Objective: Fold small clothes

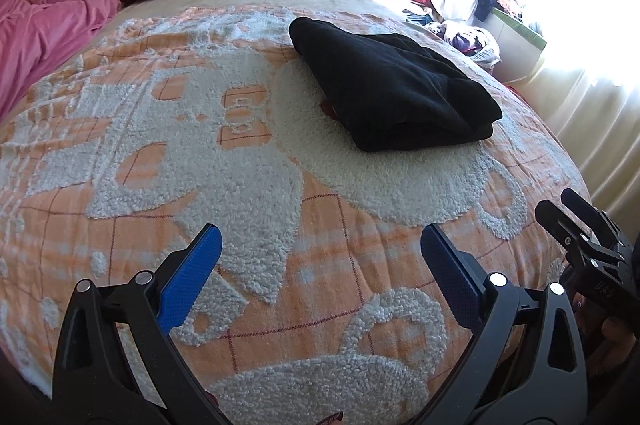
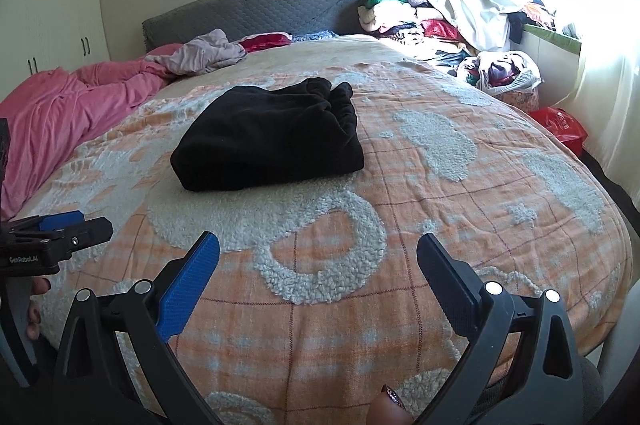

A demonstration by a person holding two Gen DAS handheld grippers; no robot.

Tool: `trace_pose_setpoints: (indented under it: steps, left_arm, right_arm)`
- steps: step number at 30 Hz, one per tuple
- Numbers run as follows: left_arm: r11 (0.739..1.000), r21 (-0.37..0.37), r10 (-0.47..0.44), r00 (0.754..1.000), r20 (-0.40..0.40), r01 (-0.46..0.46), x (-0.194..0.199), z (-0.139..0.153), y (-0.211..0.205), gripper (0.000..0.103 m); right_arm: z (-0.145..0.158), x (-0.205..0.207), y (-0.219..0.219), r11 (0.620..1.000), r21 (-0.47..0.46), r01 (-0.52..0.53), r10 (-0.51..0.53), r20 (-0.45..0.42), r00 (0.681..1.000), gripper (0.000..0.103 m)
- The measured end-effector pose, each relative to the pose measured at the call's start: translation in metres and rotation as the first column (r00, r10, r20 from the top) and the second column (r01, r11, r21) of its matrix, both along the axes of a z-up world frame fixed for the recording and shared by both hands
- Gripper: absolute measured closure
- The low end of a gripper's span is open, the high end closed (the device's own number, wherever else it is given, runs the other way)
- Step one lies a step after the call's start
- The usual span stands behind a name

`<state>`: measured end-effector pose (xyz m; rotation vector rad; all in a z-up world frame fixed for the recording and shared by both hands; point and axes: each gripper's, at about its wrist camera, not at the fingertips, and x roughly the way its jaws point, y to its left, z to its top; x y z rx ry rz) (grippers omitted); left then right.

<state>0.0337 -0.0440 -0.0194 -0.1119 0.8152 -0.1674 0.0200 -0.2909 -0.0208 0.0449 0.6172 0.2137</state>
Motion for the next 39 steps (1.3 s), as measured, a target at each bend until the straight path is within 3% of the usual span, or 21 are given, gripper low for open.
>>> trace_pose_setpoints:
  steps: [39]
  left_arm:
    - [0.999, 0.031, 0.031, 0.999, -0.016, -0.030, 0.0018, -0.0001, 0.0011, 0.010]
  right_arm:
    - [-0.0067, 0.0107, 0.0047, 1.000, -0.007, -0.013, 0.013, -0.025, 1.000, 0.005]
